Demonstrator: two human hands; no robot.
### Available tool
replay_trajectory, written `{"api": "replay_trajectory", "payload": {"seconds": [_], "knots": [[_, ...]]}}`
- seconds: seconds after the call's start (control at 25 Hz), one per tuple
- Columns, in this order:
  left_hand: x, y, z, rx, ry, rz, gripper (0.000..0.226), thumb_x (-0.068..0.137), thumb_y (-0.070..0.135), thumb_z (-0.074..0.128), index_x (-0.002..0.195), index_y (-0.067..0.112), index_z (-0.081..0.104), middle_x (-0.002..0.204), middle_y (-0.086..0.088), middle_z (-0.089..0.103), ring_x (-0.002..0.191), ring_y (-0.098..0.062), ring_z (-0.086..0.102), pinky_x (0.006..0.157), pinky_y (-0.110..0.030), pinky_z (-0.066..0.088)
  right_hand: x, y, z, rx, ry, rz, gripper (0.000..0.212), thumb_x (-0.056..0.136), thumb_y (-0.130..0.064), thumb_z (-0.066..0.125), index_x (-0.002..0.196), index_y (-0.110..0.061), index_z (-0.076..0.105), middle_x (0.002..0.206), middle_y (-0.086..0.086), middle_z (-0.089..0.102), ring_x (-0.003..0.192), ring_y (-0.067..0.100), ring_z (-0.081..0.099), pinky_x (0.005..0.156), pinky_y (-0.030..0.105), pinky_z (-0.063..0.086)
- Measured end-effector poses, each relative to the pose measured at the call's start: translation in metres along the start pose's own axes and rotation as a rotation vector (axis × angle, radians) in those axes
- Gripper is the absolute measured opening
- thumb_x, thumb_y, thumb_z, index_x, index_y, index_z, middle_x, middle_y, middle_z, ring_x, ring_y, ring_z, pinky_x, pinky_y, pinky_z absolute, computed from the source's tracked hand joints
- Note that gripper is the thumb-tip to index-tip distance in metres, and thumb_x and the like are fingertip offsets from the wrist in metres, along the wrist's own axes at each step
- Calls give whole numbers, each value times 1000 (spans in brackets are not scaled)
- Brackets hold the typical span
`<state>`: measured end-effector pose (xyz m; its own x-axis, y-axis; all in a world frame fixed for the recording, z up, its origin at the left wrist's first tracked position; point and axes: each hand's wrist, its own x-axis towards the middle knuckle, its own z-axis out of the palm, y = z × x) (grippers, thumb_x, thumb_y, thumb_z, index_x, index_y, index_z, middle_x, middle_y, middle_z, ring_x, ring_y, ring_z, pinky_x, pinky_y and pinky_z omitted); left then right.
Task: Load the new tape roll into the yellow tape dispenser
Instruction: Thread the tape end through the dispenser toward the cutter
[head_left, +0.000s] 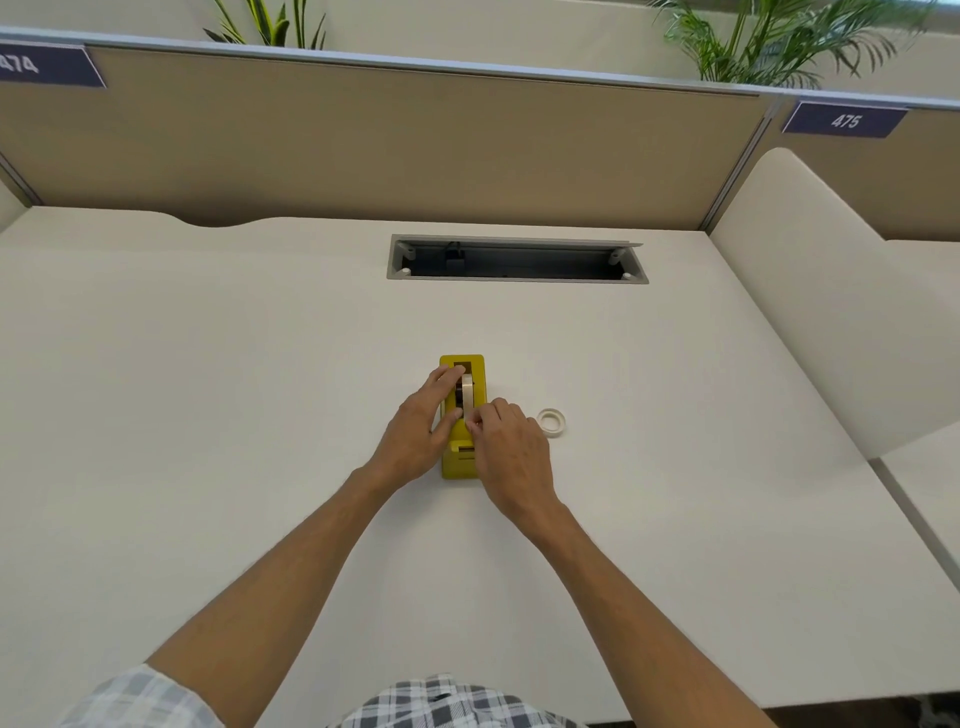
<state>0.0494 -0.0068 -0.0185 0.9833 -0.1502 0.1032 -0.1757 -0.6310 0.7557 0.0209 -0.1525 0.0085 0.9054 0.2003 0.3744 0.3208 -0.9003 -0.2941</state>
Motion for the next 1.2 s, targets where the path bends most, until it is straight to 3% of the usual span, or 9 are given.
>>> {"api": "replay_trajectory", "payload": {"seconds": [0.28,0.64,1.2], "knots": [[-7,0,2,90,47,18,54,101,28,44,151,21,26,159,-1,27,144,-19,29,116,-39,30,-8,-2,-3,9,-6,8,9,96,-16,57,90,-11,63,81,4,62,70,21,56,58,32,41],[-8,-6,1,223,-65,43,52,104,27,28,154,23,12,162,11,7,148,-5,-1,119,-40,6,-20,-5,-9,13,-1,-5,7,91,-11,63,85,-12,62,78,3,61,65,21,55,55,31,42],[-9,-5,3,227,-63,45,53,104,27,29,154,23,12,162,10,6,149,-7,-1,120,-42,6,-36,-7,-15,57,-45,4,7,95,-16,59,91,-13,64,83,3,63,68,19,54,57,32,47]]}}
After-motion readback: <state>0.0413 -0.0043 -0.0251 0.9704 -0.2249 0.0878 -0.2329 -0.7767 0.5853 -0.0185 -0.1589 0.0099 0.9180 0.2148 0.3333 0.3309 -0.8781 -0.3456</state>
